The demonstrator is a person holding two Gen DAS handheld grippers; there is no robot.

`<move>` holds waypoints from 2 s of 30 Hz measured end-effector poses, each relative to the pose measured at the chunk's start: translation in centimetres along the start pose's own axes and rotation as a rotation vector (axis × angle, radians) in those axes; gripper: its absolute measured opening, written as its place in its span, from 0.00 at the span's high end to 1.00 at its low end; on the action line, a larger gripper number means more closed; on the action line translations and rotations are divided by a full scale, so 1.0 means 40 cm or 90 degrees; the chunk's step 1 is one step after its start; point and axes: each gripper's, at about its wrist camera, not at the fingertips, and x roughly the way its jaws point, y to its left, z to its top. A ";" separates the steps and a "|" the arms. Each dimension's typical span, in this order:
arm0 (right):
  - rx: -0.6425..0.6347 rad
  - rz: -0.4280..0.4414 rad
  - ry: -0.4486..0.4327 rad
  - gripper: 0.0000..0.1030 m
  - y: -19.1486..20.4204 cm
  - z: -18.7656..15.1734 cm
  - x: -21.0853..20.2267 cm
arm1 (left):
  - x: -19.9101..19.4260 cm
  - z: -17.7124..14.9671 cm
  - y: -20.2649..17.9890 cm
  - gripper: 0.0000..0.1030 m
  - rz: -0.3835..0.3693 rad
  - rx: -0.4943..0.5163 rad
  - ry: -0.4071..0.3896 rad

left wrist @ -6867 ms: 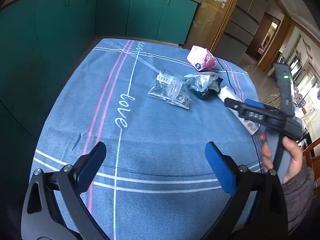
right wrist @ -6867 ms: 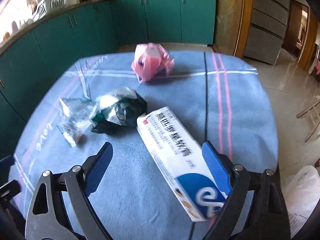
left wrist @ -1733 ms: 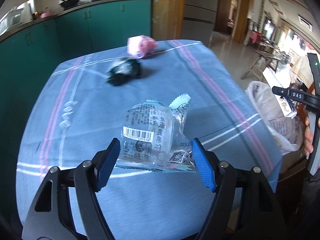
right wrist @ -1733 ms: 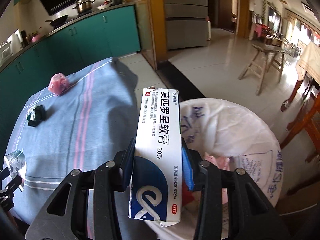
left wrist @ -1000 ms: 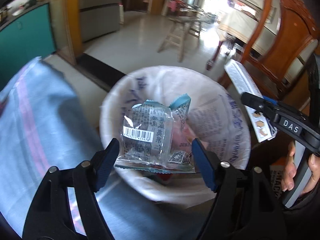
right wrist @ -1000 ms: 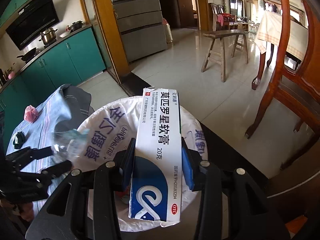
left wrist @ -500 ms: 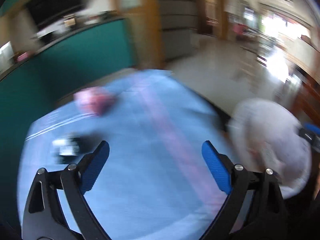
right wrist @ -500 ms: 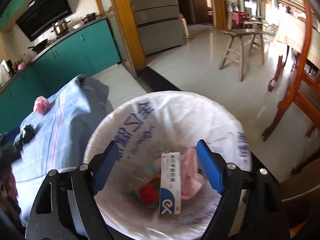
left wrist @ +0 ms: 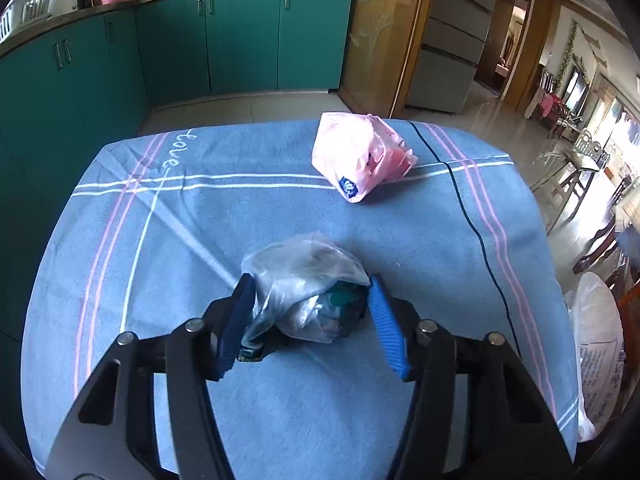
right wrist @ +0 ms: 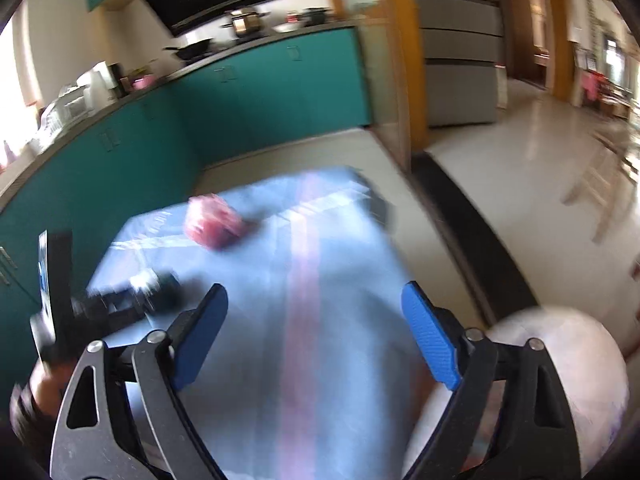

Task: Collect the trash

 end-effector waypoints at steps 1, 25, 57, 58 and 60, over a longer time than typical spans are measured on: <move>-0.012 0.014 0.004 0.14 0.036 0.032 0.032 | -0.016 -0.011 0.006 0.43 -0.006 0.001 -0.006; -0.288 -0.104 0.154 0.46 0.438 0.081 0.496 | -0.312 -0.244 0.193 0.43 0.060 -0.050 -0.068; -0.181 -0.041 0.121 0.56 0.246 -0.287 -0.105 | -0.288 -0.347 0.034 0.42 0.009 0.056 -0.024; -0.182 -0.042 0.120 0.56 0.247 -0.290 -0.102 | -0.289 -0.348 0.034 0.42 0.008 0.054 -0.024; -0.181 -0.042 0.120 0.53 0.247 -0.293 -0.100 | -0.288 -0.347 0.036 0.41 0.008 0.053 -0.025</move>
